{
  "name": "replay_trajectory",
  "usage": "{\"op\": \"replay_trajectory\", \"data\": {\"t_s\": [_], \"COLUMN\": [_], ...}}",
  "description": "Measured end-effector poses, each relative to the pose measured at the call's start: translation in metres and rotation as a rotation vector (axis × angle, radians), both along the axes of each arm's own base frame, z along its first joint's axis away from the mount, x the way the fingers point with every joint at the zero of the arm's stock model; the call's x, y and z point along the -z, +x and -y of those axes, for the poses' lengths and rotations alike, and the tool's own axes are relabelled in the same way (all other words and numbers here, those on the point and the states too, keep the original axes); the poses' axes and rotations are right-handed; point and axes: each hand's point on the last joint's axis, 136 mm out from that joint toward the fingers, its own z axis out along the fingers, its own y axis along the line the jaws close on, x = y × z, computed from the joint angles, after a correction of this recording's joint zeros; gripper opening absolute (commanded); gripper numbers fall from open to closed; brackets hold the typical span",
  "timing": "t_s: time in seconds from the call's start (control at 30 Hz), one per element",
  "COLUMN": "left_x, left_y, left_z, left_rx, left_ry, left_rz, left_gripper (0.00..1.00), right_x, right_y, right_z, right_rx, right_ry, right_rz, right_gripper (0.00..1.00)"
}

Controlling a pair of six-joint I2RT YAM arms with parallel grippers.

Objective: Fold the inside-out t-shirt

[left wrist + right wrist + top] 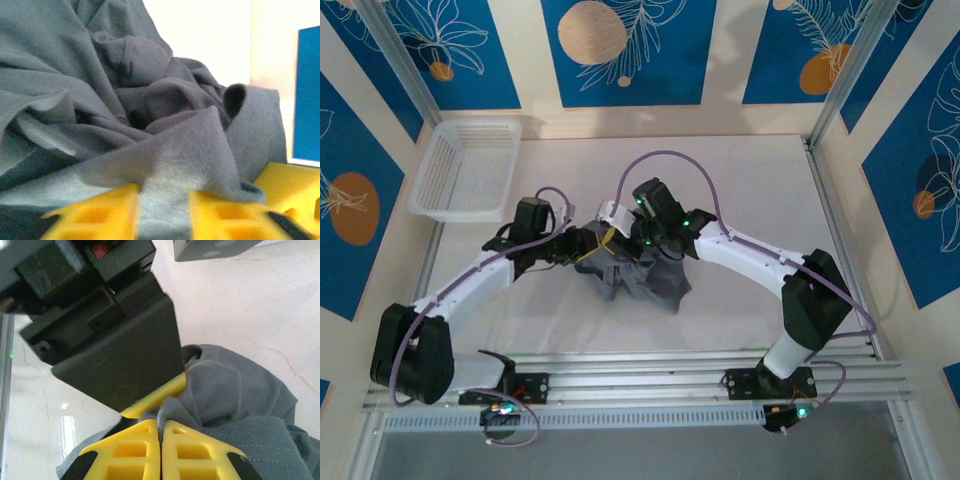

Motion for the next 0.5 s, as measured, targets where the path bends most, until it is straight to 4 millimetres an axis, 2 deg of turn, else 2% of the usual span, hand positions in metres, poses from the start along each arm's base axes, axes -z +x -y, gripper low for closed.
{"op": "replay_trajectory", "data": {"t_s": [0.07,0.2,0.5], "left_x": [0.002,0.008,0.03], "left_y": [0.001,0.001,0.004], "left_z": [0.001,-0.003,-0.028], "left_rx": [0.002,-0.014,-0.114], "left_ry": [-0.003,0.027,0.154], "left_rz": [-0.005,-0.017,-0.065], "left_gripper": [0.0,0.0,0.0], "right_x": [-0.001,-0.002,-0.006], "right_y": [0.001,0.005,0.01], "right_z": [0.0,0.003,0.028], "right_rx": [0.006,0.032,0.111], "right_ry": [0.005,0.023,0.066], "right_rz": [-0.002,-0.01,-0.038], "right_gripper": [0.04,0.13,0.17]}}
